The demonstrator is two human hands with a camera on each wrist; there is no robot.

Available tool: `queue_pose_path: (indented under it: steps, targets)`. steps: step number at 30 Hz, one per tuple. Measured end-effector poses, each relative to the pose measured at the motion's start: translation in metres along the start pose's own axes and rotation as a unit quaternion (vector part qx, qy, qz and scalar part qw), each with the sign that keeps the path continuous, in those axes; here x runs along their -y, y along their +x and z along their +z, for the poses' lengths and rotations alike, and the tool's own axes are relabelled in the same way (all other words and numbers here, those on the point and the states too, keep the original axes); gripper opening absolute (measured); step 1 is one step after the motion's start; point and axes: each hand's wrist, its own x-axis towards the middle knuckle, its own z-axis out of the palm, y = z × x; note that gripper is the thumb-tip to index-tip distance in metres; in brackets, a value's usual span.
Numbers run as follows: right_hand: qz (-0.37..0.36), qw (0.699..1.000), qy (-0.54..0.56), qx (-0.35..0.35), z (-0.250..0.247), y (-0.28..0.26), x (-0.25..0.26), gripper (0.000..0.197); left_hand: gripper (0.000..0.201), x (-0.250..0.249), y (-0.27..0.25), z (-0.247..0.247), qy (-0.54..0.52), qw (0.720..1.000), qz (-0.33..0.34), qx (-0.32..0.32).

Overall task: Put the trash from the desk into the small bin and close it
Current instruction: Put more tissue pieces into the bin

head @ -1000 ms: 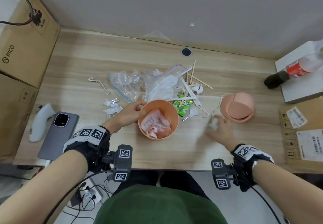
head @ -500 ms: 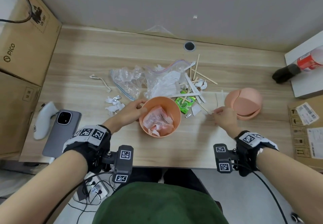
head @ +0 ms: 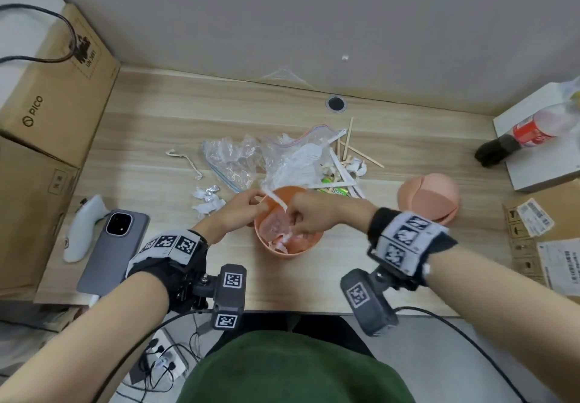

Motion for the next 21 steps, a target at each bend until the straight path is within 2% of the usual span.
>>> queue_pose_path:
  steps: [3,5,7,8,10,12,14,15,17,19,21]
  targets:
    - [0.057,0.988,-0.14,0.034,0.011,0.023,0.002,0.032,0.019,-0.002,-0.001,-0.004,0.002,1.0,0.005,0.009]
    - [0.06,0.986,-0.138,0.066,0.01,0.026,-0.001,0.046,0.021,-0.004,0.0,-0.007,0.01,1.0,0.005,0.018]
    - [0.011,0.993,-0.1,0.066,-0.001,0.015,0.001,0.049,0.023,-0.004,0.001,-0.01,0.015,1.0,0.007,0.021]
    - [-0.012,0.996,-0.068,0.048,-0.008,0.006,0.001,0.044,0.023,-0.003,0.002,-0.011,0.015,1.0,0.009,0.019]
    - [-0.02,0.997,0.075,-0.027,-0.022,-0.014,-0.005,0.029,0.022,-0.003,0.005,-0.012,0.011,1.0,0.009,0.017]
    - [0.013,0.966,0.217,-0.138,-0.029,-0.028,-0.022,0.018,0.023,-0.002,0.006,-0.012,0.011,1.0,0.009,0.014]
    - [0.074,0.943,0.216,-0.241,-0.029,-0.033,-0.049,0.018,0.025,-0.001,0.006,-0.011,0.004,1.0,0.009,0.019]
    - [0.107,0.94,0.176,-0.271,-0.028,-0.034,-0.063,0.026,0.025,0.0,0.006,-0.011,-0.001,1.0,0.008,0.022]
    - [0.149,0.941,0.114,-0.282,-0.025,-0.032,-0.084,0.058,0.025,0.001,0.004,-0.011,-0.007,1.0,0.008,0.024]
    - [0.147,0.944,0.073,-0.285,-0.025,-0.028,-0.088,0.087,0.023,0.002,0.001,-0.012,-0.01,1.0,0.006,0.025]
    - [0.128,0.949,0.012,-0.288,-0.03,-0.014,-0.085,0.101,0.022,0.003,-0.004,-0.014,-0.016,1.0,0.002,0.018]
